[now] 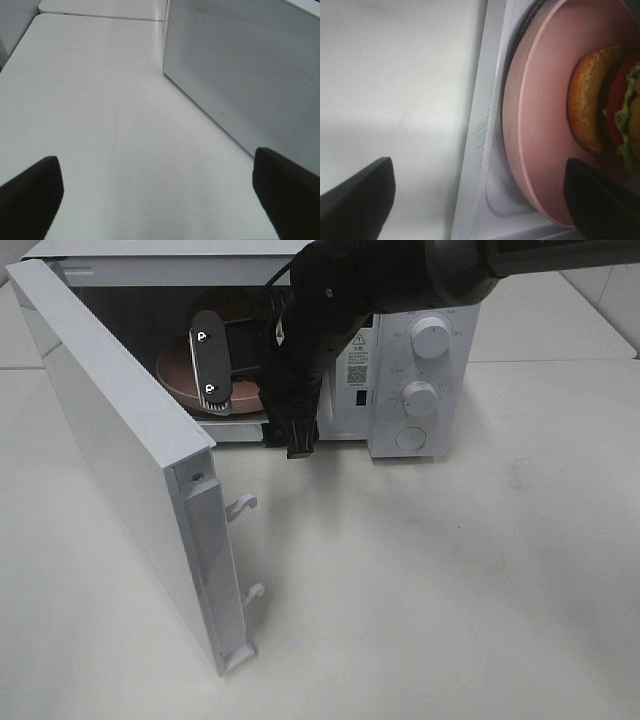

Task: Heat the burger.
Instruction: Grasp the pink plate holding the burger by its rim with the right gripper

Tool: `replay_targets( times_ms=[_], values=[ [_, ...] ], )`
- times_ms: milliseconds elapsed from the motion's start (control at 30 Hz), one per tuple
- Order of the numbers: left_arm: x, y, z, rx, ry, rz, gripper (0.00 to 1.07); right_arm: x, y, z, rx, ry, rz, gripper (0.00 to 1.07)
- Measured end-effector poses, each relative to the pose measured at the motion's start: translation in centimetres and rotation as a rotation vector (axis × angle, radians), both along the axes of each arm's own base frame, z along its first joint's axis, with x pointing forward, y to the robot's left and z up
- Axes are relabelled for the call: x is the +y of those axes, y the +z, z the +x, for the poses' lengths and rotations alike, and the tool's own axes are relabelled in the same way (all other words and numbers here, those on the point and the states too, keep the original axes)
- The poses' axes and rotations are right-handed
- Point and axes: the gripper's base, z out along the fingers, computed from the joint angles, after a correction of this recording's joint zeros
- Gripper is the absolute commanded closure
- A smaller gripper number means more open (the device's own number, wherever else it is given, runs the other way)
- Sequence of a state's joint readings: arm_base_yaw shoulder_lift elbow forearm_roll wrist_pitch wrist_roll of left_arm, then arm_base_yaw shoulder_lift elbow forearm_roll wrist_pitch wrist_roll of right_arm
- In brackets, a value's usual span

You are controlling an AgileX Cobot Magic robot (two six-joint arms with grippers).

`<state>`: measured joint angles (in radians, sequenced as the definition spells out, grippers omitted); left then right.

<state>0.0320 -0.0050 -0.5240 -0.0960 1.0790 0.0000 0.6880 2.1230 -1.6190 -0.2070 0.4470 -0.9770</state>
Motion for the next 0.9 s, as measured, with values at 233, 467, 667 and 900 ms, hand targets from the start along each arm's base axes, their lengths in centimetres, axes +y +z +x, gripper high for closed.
replay_targets(
  times_ms=[233,467,667,900],
  values=[
    [0.0,0.0,0.0,0.0,0.0,0.0,0.1,0.8,-0.7,0.8,-0.008,-0.003,-0.01,0.21],
    [0.0,0.0,0.0,0.0,0.0,0.0,0.1,1.9,-1.5,2.2,-0.006,-0.039,-0.006,0.22],
    [0.0,0.0,0.0,0.0,0.0,0.0,0.1,2.3,-2.3,2.8,0.008,-0.048,-0.026,0.23],
    [0.0,0.0,0.0,0.0,0.0,0.0,0.1,3.2,-2.8,4.0,0.013,-0.074,-0.026,0.25]
  ],
)
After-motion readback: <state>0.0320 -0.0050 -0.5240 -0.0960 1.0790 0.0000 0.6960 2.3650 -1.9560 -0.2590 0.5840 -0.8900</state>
